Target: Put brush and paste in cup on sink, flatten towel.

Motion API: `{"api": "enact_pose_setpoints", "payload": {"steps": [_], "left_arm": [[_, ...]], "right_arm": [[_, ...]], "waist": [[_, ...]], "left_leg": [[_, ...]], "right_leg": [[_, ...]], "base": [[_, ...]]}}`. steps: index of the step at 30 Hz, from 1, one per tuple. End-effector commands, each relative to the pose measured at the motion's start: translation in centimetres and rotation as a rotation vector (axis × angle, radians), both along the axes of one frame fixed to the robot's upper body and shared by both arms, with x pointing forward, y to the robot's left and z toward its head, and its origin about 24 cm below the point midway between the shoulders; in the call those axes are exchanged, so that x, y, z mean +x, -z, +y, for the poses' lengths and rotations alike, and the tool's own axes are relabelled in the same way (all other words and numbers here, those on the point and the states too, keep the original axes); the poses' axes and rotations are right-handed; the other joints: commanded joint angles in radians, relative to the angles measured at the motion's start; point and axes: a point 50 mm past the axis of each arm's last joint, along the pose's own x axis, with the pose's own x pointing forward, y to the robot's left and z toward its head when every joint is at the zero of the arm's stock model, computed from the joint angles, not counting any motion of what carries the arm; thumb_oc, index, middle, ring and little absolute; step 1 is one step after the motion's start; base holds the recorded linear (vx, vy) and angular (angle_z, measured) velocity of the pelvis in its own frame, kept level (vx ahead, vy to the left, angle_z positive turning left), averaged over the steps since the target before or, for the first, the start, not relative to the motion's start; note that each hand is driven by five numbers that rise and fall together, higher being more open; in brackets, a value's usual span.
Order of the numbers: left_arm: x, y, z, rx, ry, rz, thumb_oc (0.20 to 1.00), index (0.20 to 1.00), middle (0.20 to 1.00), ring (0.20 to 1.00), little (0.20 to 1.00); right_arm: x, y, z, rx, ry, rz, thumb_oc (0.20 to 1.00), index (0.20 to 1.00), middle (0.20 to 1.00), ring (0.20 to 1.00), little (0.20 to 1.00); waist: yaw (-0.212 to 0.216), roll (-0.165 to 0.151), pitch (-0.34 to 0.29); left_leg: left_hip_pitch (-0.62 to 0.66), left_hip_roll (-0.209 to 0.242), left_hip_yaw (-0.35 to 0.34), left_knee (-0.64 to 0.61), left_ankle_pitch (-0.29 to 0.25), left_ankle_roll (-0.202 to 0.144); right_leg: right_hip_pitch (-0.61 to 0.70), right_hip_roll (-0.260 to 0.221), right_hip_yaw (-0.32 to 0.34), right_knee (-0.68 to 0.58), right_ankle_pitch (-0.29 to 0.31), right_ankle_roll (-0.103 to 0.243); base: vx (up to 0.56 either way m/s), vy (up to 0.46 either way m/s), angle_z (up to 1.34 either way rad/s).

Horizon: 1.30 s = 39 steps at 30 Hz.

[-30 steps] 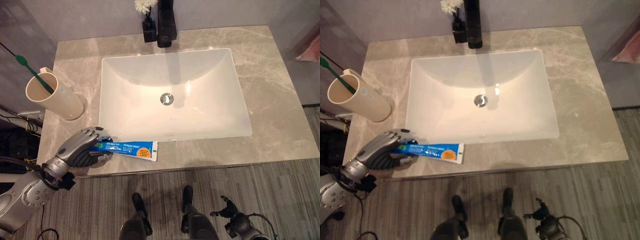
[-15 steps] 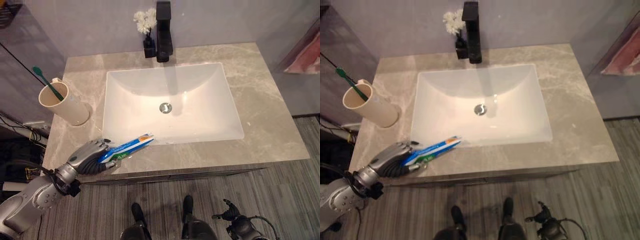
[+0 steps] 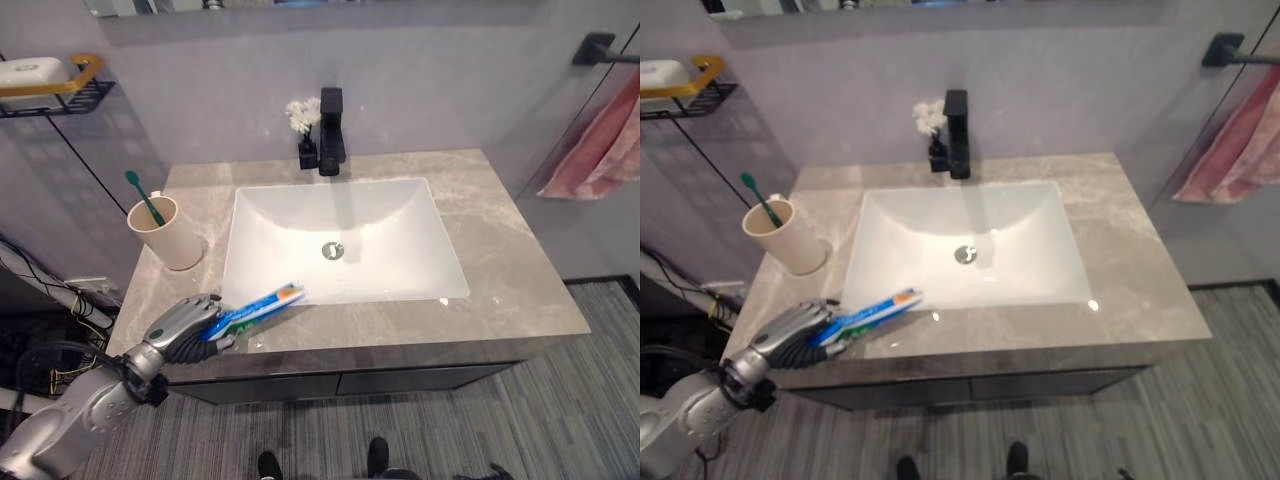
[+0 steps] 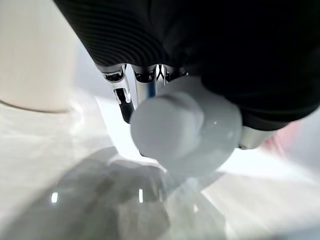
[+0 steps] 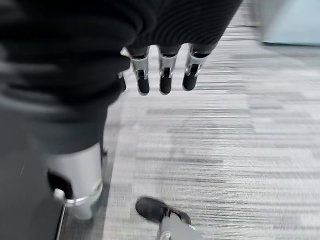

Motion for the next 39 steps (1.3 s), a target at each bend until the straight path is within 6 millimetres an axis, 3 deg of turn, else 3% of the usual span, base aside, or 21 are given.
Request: {"api": "enact_pose_setpoints", "payload": {"steps": [1, 6, 8, 9, 11, 14, 16, 17, 18, 20, 22, 23, 24, 25, 26, 28, 29, 31, 32, 36, 39], "left_arm": [[1.6, -6.3, -0.1, -0.022, 0.016, -0.346, 0.200, 0.200, 0.200, 0.200, 0.200], [2.2, -6.5, 1.8, -0.049, -0.102, -0.430, 0.200, 0.200, 0.200, 0.200, 0.200], [2.1, -7.6, 2.1, 0.004, -0.117, -0.526, 0.200, 0.200, 0.200, 0.200, 0.200], [2.1, -7.6, 2.1, 0.004, -0.117, -0.526, 0.200, 0.200, 0.200, 0.200, 0.200], [2.0, -9.9, 1.8, 0.029, -0.111, -0.690, 0.200, 0.200, 0.200, 0.200, 0.200], [1.9, -11.6, 1.4, 0.039, -0.096, -0.792, 0.200, 0.200, 0.200, 0.200, 0.200], [1.5, -13.8, 1.5, 0.104, -0.093, -0.916, 0.200, 0.200, 0.200, 0.200, 0.200], [1.3, -14.3, 1.3, 0.115, -0.091, -0.958, 0.200, 0.200, 0.200, 0.200, 0.200], [0.9, -16.4, 0.2, 0.149, -0.036, -1.064, 0.200, 0.200, 0.200, 0.200, 0.200], [0.8, -17.3, -0.4, 0.150, -0.010, -1.116, 0.200, 0.200, 0.200, 0.200, 0.200], [0.9, -19.6, -1.5, 0.150, 0.038, -1.221, 0.200, 0.200, 0.200, 0.200, 0.200], [0.9, -19.7, -1.5, 0.151, 0.036, -1.224, 0.200, 0.200, 0.200, 0.200, 0.200], [1.1, -20.5, -1.8, 0.136, 0.045, -1.252, 0.200, 0.200, 0.200, 0.200, 0.200], [1.4, -20.9, -2.7, 0.102, 0.080, -1.266, 0.200, 0.200, 0.200, 0.200, 0.200], [1.4, -21.0, -2.6, 0.104, 0.078, -1.268, 0.200, 0.200, 0.200, 0.200, 0.200], [1.8, -21.3, -3.2, 0.074, 0.100, -1.270, 0.200, 0.200, 0.200, 0.200, 0.200], [2.2, -21.5, -3.7, 0.052, 0.118, -1.260, 0.200, 0.200, 0.200, 0.200, 0.200], [2.4, -21.6, -3.7, 0.054, 0.121, -1.251, 0.200, 0.200, 0.200, 0.200, 0.200], [2.2, -21.8, -4.3, 0.054, 0.156, -1.259, 0.200, 0.200, 0.200, 0.200, 0.200], [1.6, -21.8, -4.7, 0.043, 0.189, -1.267, 0.200, 0.200, 0.200, 0.200, 0.200], [1.5, -21.7, -4.8, 0.040, 0.207, -1.266, 0.200, 0.200, 0.200, 0.200, 0.200]], "right_arm": [[2.1, -0.5, -0.3, -0.014, 0.079, -0.111, 1.000, 1.000, 1.000, 1.000, 1.000], [6.1, -4.1, -4.0, -0.163, 0.141, -0.401, 1.000, 1.000, 1.000, 1.000, 1.000], [10.1, -9.4, -6.4, -0.370, 0.108, -0.665, 1.000, 1.000, 1.000, 1.000, 1.000], [10.1, -9.4, -6.4, -0.370, 0.108, -0.664, 1.000, 1.000, 1.000, 1.000, 1.000], [12.2, -14.5, -8.2, -0.597, 0.086, -0.837, 1.000, 1.000, 1.000, 1.000, 1.000], [13.2, -17.8, -8.9, -0.757, 0.055, -0.916, 1.000, 1.000, 1.000, 1.000, 1.000], [13.8, -23.2, -10.5, -1.229, -0.280, -0.769, 1.000, 1.000, 1.000, 1.000, 1.000], [14.5, -25.2, -10.0, -1.297, -0.301, -0.829, 1.000, 1.000, 1.000, 1.000, 1.000], [15.7, -29.6, -9.3, -1.429, -0.355, -0.962, 1.000, 1.000, 1.000, 1.000, 1.000], [16.5, -31.2, -8.4, -1.434, -0.343, -1.067, 1.000, 1.000, 1.000, 1.000, 1.000], [19.2, -35.0, -4.1, -1.323, -0.542, -1.360, 1.000, 1.000, 1.000, 1.000, 1.000], [19.3, -35.1, -4.1, -1.321, -0.541, -1.363, 1.000, 1.000, 1.000, 1.000, 1.000], [20.4, -36.5, -1.6, -1.206, -0.665, -1.497, 1.000, 1.000, 1.000, 1.000, 1.000], [21.5, -36.8, 1.4, -0.935, -0.770, -1.658, 1.000, 1.000, 1.000, 1.000, 1.000], [21.6, -36.9, 1.4, -0.926, -0.771, -1.662, 1.000, 1.000, 1.000, 1.000, 1.000], [22.7, -37.0, 3.8, -0.624, -0.830, -1.776, 1.000, 1.000, 1.000, 1.000, 1.000], [23.9, -37.2, 7.0, -0.267, -0.876, -1.874, 1.000, 1.000, 1.000, 1.000, 1.000], [24.2, -37.6, 7.9, -0.195, -0.905, -1.898, 1.000, 1.000, 1.000, 1.000, 1.000], [24.0, -39.5, 11.1, 0.016, -1.001, -2.011, 1.000, 1.000, 1.000, 1.000, 1.000], [23.7, -41.7, 15.6, 0.345, -1.056, -2.154, 1.000, 1.000, 1.000, 1.000, 1.000], [23.2, -42.5, 17.2, 0.506, -1.092, -2.191, 1.000, 1.000, 1.000, 1.000, 1.000]], "waist": [[-0.015, -0.029, 0.030], [-0.052, -0.040, 0.009], [-0.070, -0.036, -0.001], [-0.070, -0.036, -0.002], [-0.084, -0.032, -0.015], [-0.086, -0.030, -0.018], [-0.083, -0.030, -0.024], [-0.087, -0.028, -0.026], [-0.095, -0.027, -0.037], [-0.094, -0.027, -0.035], [-0.089, -0.032, -0.042], [-0.090, -0.033, -0.039], [-0.084, -0.036, -0.040], [-0.074, -0.039, -0.042], [-0.076, -0.041, -0.040], [-0.065, -0.044, -0.040], [-0.050, -0.044, -0.043], [-0.045, -0.047, -0.041], [-0.029, -0.046, -0.042], [-0.004, -0.045, -0.040], [0.006, -0.046, -0.039]], "left_leg": [[0.051, 0.064, 0.018, 0.012, -0.013, -0.055], [0.080, 0.060, 0.047, 0.012, -0.018, -0.055], [0.096, 0.056, 0.059, 0.012, -0.026, -0.050], [0.095, 0.056, 0.059, 0.012, -0.026, -0.050], [0.110, 0.052, 0.061, 0.012, -0.042, -0.045], [0.113, 0.049, 0.060, 0.012, -0.041, -0.039], [0.125, 0.047, 0.057, 0.012, -0.056, -0.038], [0.121, 0.046, 0.058, 0.012, -0.048, -0.035], [0.128, 0.047, 0.056, 0.012, -0.057, -0.036], [0.124, 0.046, 0.056, 0.012, -0.050, -0.033], [0.132, 0.045, 0.057, 0.012, -0.057, -0.033], [0.128, 0.044, 0.058, 0.012, -0.050, -0.032], [0.130, 0.045, 0.061, 0.012, -0.048, -0.033], [0.135, 0.045, 0.061, 0.012, -0.053, -0.034], [0.132, 0.044, 0.063, 0.012, -0.047, -0.033], [0.134, 0.044, 0.063, 0.012, -0.046, -0.033], [0.140, 0.044, 0.065, 0.012, -0.050, -0.036], [0.138, 0.043, 0.066, 0.012, -0.043, -0.035], [0.143, 0.044, 0.066, 0.012, -0.047, -0.036], [0.147, 0.039, 0.061, 0.012, -0.047, -0.035], [0.145, 0.038, 0.059, 0.012, -0.042, -0.033]], "right_leg": [[0.026, -0.080, 0.000, 0.000, 0.010, 0.087], [0.036, -0.079, 0.026, 0.000, 0.015, 0.087], [0.038, -0.081, 0.039, 0.000, 0.019, 0.089], [0.037, -0.081, 0.039, 0.000, 0.020, 0.089], [0.047, -0.085, 0.045, 0.000, 0.015, 0.093], [0.049, -0.088, 0.044, 0.000, 0.019, 0.091], [0.062, -0.091, 0.042, 0.000, 0.009, 0.097], [0.059, -0.090, 0.041, 0.000, 0.016, 0.093], [0.066, -0.091, 0.041, 0.000, 0.009, 0.096], [0.064, -0.091, 0.039, 0.000, 0.015, 0.093], [0.070, -0.092, 0.042, 0.000, 0.009, 0.096], [0.066, -0.092, 0.043, 0.000, 0.014, 0.094], [0.067, -0.093, 0.043, 0.000, 0.014, 0.093], [0.071, -0.093, 0.043, 0.000, 0.011, 0.094], [0.068, -0.093, 0.044, 0.000, 0.015, 0.092], [0.071, -0.093, 0.042, 0.000, 0.014, 0.090], [0.078, -0.094, 0.040, 0.000, 0.010, 0.089], [0.077, -0.094, 0.042, 0.000, 0.014, 0.086], [0.083, -0.096, 0.039, 0.000, 0.009, 0.085], [0.092, -0.101, 0.031, 0.000, 0.007, 0.083], [0.094, -0.104, 0.024, 0.000, 0.010, 0.079]], "base": [[-0.02, 0.006, -0.05], [0.02, 0.024, -0.05], [0.01, 0.037, -0.29], [0.01, 0.022, -0.24], [0.04, 0.030, -0.09], [0.01, 0.019, -0.08], [0.02, 0.016, 0.00], [0.04, 0.016, 0.04], [0.00, 0.000, 0.00], [0.00, 0.000, 0.00], [-0.02, 0.000, -0.05], [-0.04, -0.004, -0.02], [0.00, 0.000, 0.00], [0.00, 0.000, 0.00], [0.00, 0.000, 0.00], [-0.02, -0.001, 0.03], [0.00, 0.000, 0.00], [0.00, 0.000, 0.00], [0.00, 0.000, 0.00], [0.00, 0.002, 0.01], [-0.01, 0.002, 0.10]]}}
